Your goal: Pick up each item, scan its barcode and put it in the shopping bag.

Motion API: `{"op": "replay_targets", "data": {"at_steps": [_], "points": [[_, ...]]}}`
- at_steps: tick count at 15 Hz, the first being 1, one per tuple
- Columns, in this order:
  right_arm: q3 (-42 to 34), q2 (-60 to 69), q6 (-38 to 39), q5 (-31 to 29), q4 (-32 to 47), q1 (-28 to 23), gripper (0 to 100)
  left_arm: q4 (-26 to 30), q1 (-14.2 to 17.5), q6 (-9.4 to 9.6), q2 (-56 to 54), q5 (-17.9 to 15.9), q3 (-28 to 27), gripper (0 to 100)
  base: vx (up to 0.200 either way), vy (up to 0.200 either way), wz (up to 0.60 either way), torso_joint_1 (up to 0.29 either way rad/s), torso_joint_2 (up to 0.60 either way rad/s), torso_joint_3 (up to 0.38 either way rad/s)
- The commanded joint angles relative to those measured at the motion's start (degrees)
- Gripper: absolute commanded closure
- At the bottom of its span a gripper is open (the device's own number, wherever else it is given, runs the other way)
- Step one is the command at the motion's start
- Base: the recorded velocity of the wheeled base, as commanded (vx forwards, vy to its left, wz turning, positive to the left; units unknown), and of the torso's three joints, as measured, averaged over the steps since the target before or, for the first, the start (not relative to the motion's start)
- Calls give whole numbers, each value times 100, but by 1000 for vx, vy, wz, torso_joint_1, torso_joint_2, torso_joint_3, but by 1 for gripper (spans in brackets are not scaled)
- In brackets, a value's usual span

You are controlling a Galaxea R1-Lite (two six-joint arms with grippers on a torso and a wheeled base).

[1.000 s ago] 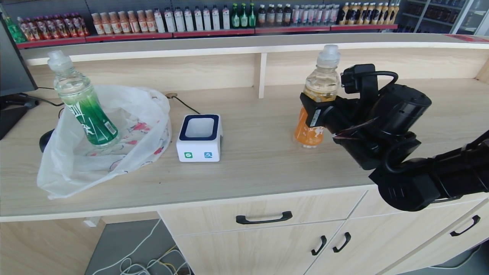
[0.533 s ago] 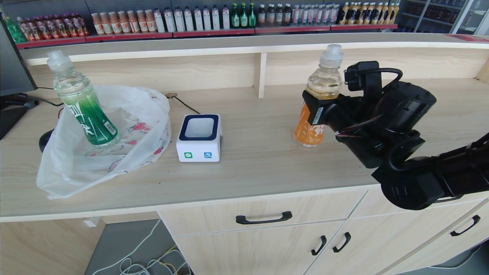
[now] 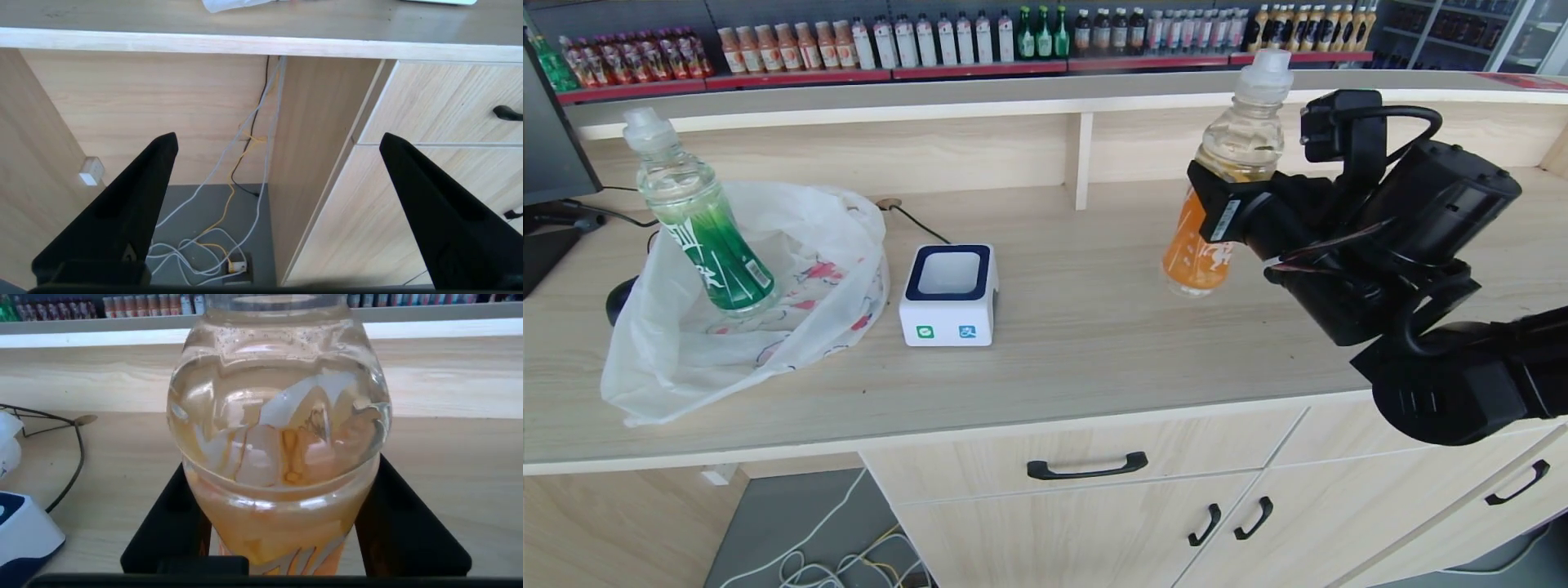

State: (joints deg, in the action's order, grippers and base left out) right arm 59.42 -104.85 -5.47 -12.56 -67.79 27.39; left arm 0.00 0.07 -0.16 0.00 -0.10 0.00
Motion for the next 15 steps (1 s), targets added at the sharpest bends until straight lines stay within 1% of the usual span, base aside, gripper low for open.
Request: {"op": "replay_targets", "data": {"at_steps": [1,3,4,5,7,8,11,15], "points": [[-44,360,-15,-45,-6,170,100,0,1,-2,0,1,0,0,0,0,0,0,0,0],[-88,659,-50,-458,-6,425,100,0,1,-2,0,1,0,0,0,0,0,0,0,0],[-115,756,-121,-608,-6,706,100,0,1,-2,0,1,0,0,0,0,0,0,0,0],[-211,826,-173,-687,-15,899,100,0,1,-2,0,1,0,0,0,0,0,0,0,0],[-554,958,-367,-783,-111,1075,100,0,1,-2,0,1,0,0,0,0,0,0,0,0],[-774,993,-481,-792,-296,1110,100,0,1,-2,0,1,0,0,0,0,0,0,0,0],[-1407,984,-753,-783,-1201,1172,100,0,1,-2,0,1,0,0,0,0,0,0,0,0],[-2092,984,-1079,-792,-1825,1585,100,0,1,-2,0,1,0,0,0,0,0,0,0,0]]}}
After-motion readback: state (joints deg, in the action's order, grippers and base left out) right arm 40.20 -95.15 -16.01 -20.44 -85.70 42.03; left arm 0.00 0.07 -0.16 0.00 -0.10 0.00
